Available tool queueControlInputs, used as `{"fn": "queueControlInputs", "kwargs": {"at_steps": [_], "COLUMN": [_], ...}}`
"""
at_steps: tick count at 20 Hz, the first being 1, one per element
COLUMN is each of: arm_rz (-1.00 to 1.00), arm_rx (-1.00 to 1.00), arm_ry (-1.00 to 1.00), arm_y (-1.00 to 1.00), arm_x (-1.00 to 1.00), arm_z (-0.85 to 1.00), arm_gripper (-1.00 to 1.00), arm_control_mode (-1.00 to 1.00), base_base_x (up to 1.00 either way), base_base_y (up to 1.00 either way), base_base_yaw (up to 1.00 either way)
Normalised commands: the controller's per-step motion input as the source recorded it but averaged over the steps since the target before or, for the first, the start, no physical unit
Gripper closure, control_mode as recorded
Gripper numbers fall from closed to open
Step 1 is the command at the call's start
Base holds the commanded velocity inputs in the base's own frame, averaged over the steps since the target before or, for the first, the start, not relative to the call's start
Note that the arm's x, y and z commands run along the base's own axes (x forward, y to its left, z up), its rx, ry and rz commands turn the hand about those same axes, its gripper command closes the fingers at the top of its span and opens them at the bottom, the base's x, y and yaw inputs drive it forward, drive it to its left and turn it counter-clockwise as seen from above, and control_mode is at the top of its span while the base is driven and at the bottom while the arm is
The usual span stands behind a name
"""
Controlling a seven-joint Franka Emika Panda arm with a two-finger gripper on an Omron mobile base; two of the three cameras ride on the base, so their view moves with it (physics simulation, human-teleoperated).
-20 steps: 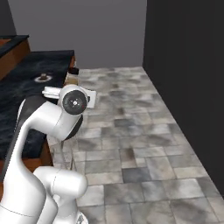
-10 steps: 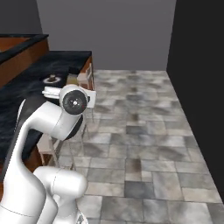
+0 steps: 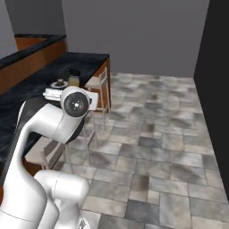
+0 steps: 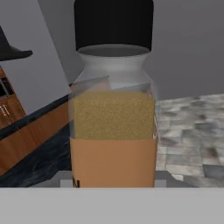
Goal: Take the cinnamon bottle from the cabinet and place it on the dining table, next to the plate with the cupcake. Then take the chocolate from the dining counter and place it on the cupcake plate.
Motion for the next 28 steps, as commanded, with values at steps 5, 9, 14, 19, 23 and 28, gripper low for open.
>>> {"fn": "queueControlInputs", "kwargs": {"at_steps": [5, 9, 14, 19, 23, 28], "arm_rz": [0.00, 0.00, 0.00, 0.00, 0.00, 0.00], "arm_rx": [0.00, 0.00, 0.00, 0.00, 0.00, 0.00], "arm_ry": [0.00, 0.00, 0.00, 0.00, 0.00, 0.00], "arm_y": [0.00, 0.00, 0.00, 0.00, 0.00, 0.00], "arm_x": [0.00, 0.00, 0.00, 0.00, 0.00, 0.00], "arm_z": [0.00, 0.00, 0.00, 0.00, 0.00, 0.00], "arm_gripper": [1.00, 1.00, 1.00, 1.00, 1.00, 1.00], "arm_control_mode": [1.00, 1.00, 1.00, 1.00, 1.00, 1.00], "base_base_x": [0.49, 0.49, 0.50, 0.50, 0.50, 0.50], "base_base_y": [-0.45, -0.44, -0.43, -0.44, -0.45, -0.45], "base_base_yaw": [0.30, 0.31, 0.33, 0.31, 0.30, 0.29]}}
